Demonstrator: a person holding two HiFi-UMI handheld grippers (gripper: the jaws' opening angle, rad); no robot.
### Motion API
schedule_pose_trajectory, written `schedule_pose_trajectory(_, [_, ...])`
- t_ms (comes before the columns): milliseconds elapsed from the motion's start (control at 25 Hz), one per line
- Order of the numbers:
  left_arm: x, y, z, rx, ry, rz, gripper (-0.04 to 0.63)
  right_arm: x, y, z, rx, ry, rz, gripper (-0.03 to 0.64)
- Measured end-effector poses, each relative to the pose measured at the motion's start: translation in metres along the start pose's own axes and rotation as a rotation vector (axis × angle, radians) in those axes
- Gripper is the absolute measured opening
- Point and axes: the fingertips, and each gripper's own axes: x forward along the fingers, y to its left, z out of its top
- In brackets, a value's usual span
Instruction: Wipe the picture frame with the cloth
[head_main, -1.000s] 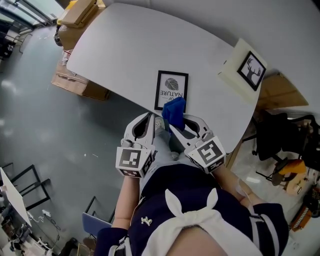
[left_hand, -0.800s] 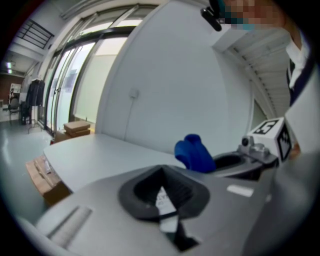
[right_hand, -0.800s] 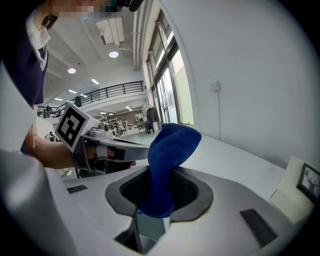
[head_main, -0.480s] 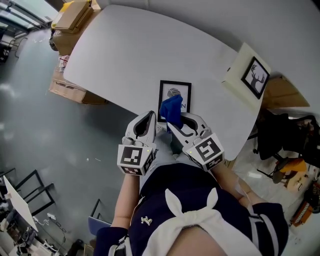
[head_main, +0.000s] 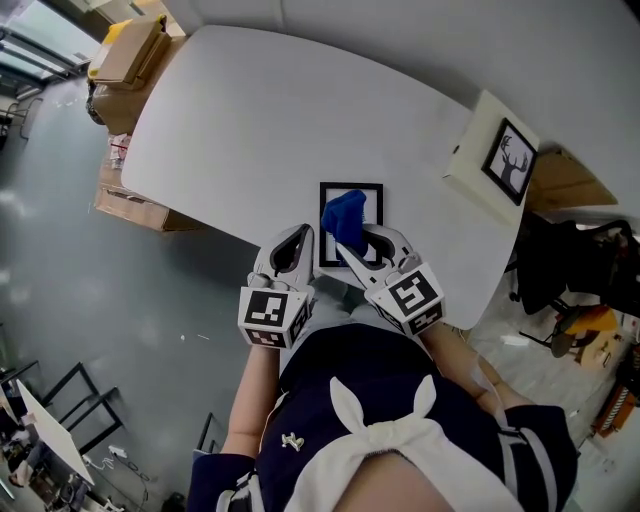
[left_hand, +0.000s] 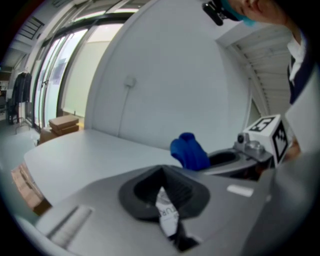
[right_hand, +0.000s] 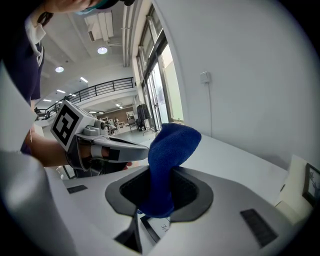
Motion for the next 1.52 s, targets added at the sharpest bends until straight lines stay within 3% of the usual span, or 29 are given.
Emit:
schedule_pose_trajectory(840, [0.063,0.025,-0.04,0.017,0.174,-0.128,0.005,0.063,-0.048,-0.029,0.037,0.125,-0.033,0.109])
schedule_pose_trajectory(1120, [0.078,0.027,-0.07,-0.031,0.232,-0.148,0.005,0.082,-0.06,-0.048,-0.025,0.192,-0.032,0.109])
schedule_pose_trajectory(1520, [0.091,0.02,-0.102,-0.015,0.31,-0.174,0.005,0.108,-0.074,-0.075,-0.172,0.303,0.021,0.109])
